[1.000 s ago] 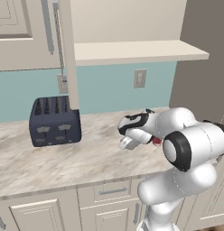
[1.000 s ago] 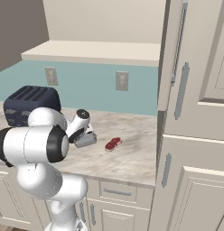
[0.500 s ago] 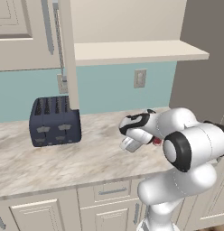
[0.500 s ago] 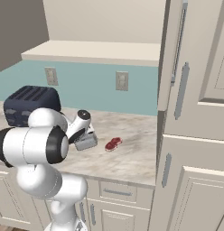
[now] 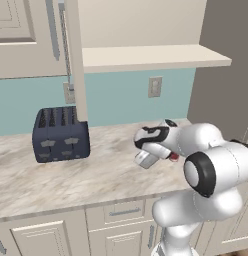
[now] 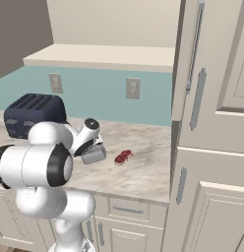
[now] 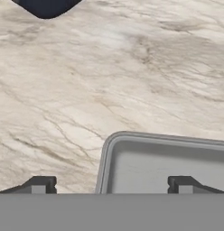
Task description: Retrieve the tupperware from the cabinet, then place the raw meat into the tupperware to avoid contamination.
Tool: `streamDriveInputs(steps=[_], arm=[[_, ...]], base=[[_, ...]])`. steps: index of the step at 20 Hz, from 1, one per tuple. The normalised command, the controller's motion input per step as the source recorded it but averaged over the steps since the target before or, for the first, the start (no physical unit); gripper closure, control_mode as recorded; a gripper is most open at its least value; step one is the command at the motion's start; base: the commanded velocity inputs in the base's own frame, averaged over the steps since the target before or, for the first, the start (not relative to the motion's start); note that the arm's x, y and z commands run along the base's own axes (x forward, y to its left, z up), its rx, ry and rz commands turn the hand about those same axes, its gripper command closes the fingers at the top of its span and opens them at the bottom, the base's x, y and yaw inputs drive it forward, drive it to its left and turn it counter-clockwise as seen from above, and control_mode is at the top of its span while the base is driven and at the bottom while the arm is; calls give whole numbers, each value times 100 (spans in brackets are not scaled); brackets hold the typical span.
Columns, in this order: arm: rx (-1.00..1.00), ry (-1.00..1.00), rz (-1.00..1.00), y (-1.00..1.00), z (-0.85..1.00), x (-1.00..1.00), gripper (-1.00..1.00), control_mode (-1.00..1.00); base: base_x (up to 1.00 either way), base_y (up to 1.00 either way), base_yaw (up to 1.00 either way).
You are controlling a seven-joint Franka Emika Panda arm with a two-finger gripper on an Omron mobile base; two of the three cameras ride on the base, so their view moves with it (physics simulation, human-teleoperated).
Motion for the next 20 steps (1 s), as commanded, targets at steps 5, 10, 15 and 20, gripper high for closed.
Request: streamDriveInputs(steps=[5, 10, 15, 20], arm=[[0, -1, 0, -5, 29, -15, -100, -100], [0, 1, -6, -8, 37, -17, -100, -100], [0, 9, -17, -17, 34, -19, -100, -100], [0, 15, -29, -25, 27, -12, -100, -100]], base=[[0, 0, 0], [0, 0, 0], [0, 0, 0], [0, 0, 0]])
